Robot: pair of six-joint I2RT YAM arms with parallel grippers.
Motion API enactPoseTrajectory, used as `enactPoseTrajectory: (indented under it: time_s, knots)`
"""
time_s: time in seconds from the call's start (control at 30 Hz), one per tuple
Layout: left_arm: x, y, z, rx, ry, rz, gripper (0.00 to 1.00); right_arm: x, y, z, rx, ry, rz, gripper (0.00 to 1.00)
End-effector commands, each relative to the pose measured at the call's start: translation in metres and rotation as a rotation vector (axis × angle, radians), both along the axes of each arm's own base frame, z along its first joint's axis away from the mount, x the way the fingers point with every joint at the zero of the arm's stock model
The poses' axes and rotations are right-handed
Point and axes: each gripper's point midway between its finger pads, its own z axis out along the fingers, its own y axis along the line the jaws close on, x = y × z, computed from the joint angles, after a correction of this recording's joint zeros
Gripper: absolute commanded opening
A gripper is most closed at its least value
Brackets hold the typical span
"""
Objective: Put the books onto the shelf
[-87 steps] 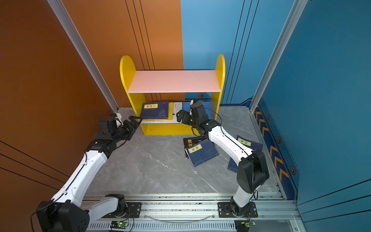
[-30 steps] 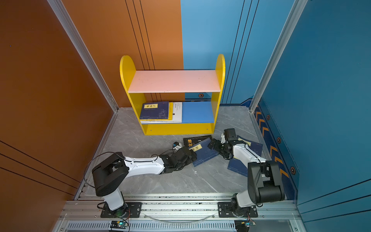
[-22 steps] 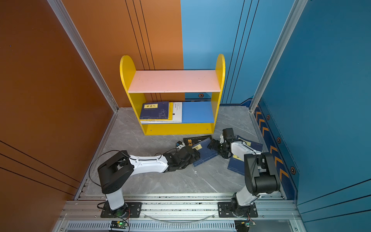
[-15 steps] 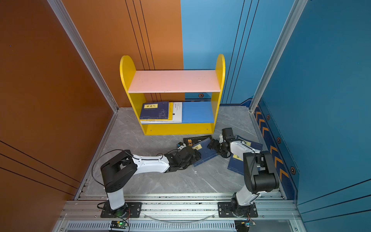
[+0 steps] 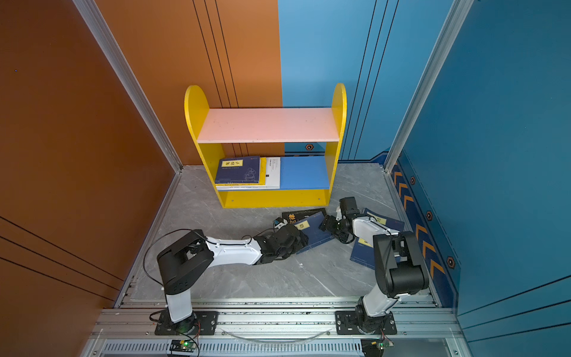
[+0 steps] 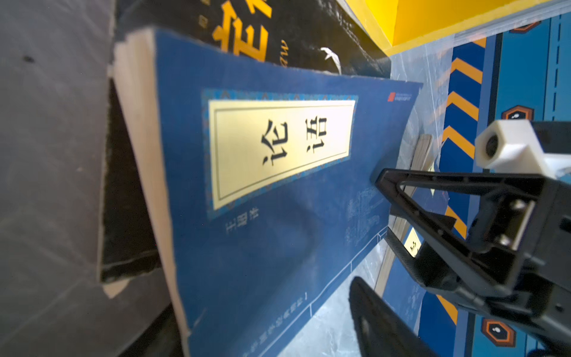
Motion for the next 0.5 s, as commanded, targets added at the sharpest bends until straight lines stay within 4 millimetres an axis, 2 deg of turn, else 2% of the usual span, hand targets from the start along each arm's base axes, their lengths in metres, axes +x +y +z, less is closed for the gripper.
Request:
enactPoseTrajectory:
  time_s: [0.0, 0.23, 0.37, 0.47]
  knots:
    - [0.002, -0.029, 0.053, -0.136, -0.104, -0.079, 0.66, -0.013, 0.020, 0.008, 0.073, 0.021, 0.047, 0.78]
    - [-0.001, -0.032, 0.075, -0.159, -0.166, -0.100, 0.55, -0.017, 0.022, 0.007, 0.092, 0.031, 0.053, 0.74]
    - [-0.002, -0.029, 0.081, -0.163, -0.181, -0.095, 0.52, -0.021, 0.024, 0.005, 0.100, 0.040, 0.052, 0.70]
    - [-0.003, -0.026, 0.082, -0.165, -0.187, -0.087, 0.45, -0.023, 0.024, 0.004, 0.099, 0.040, 0.051, 0.69]
